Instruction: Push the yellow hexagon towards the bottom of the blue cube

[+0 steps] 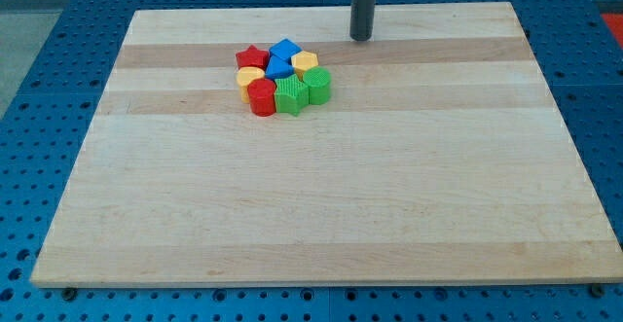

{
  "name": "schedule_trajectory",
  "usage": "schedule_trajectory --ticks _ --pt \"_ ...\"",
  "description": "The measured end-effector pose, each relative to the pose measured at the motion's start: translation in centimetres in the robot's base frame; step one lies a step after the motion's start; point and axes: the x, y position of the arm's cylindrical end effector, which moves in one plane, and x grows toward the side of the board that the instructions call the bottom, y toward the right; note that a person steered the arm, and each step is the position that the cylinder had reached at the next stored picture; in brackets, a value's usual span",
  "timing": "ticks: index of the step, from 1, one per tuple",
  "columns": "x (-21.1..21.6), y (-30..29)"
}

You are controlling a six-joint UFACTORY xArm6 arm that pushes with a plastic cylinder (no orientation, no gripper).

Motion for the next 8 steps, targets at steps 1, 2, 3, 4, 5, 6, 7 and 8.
schedule_trajectory --ticks 1,2,3,4,5,6,7,8 --pt "1.4 -1.3" --pt "3.6 -2.7" --pt "5.6 -4.9" --pt "7.4 -6.2" --pt "9.6 -6.8" --pt "12.4 -7.2" --pt "13.6 -9.2" --pt "13.7 -12.4"
